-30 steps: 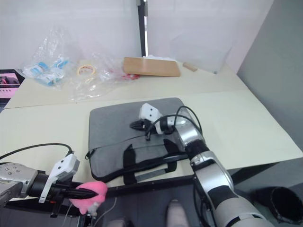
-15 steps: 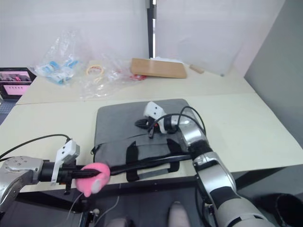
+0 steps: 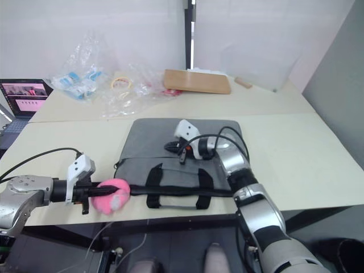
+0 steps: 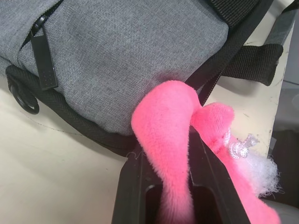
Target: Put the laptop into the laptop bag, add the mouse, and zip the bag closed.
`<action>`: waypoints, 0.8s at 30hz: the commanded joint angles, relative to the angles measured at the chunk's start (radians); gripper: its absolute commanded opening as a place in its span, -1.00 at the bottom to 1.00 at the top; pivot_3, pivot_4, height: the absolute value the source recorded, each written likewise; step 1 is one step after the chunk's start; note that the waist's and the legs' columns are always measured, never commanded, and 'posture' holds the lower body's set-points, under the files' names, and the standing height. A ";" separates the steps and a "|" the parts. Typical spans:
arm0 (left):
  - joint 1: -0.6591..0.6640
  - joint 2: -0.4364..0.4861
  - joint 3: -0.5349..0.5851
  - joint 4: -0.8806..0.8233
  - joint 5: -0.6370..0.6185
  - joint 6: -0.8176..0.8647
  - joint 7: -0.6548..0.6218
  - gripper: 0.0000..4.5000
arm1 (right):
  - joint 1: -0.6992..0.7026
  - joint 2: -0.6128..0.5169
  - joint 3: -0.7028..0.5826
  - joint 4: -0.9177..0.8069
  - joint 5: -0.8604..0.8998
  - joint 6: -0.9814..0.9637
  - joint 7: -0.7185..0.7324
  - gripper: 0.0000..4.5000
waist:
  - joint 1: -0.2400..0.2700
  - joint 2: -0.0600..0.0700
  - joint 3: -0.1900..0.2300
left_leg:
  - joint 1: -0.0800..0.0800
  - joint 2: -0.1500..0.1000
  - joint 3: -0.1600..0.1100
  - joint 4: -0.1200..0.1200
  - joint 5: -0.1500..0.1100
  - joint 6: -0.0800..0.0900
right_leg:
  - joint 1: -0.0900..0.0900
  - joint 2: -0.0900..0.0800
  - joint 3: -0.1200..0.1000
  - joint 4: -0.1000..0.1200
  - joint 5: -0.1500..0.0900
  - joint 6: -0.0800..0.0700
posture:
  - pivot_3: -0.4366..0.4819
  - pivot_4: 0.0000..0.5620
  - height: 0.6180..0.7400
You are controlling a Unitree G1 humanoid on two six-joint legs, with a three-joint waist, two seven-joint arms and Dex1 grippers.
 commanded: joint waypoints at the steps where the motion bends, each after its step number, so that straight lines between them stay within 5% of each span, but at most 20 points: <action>1: 0.013 0.042 0.071 -0.052 -0.051 0.047 -0.007 -0.98 | 0.051 0.019 0.065 0.050 -0.043 0.018 0.019 -1.00 | -0.003 0.000 0.000 | 0.000 0.000 0.000 -0.001 0.000 0.000 | 0.000 0.000 0.000 0.001 -0.001 0.000 | -0.05 -0.47 1.00; 11: 0.215 0.193 0.151 -0.221 -0.185 0.203 -0.133 -0.98 | 0.066 0.034 0.104 0.145 -0.104 0.010 -0.046 -1.00 | -0.024 -0.002 -0.001 | 0.003 0.014 0.002 -0.011 -0.002 0.003 | 0.000 0.014 0.000 0.003 -0.007 -0.009 | -0.05 -0.47 1.00; 20: 0.241 0.127 0.146 -0.269 -0.194 0.198 -0.050 -0.98 | 0.052 0.040 0.094 0.152 -0.097 0.012 -0.051 -1.00 | -0.025 -0.003 -0.002 | 0.005 0.014 0.002 -0.011 -0.002 0.003 | 0.001 0.015 0.001 0.003 -0.017 -0.012 | -0.05 -0.47 1.00; 24: 0.206 0.100 0.170 -0.239 -0.224 0.210 -0.030 -0.33 | 0.050 0.038 0.091 0.158 -0.096 0.008 -0.052 -1.00 | -0.022 -0.003 -0.002 | 0.005 0.014 0.001 -0.011 -0.002 0.003 | 0.001 0.016 0.001 0.004 -0.017 -0.012 | -0.05 -0.47 1.00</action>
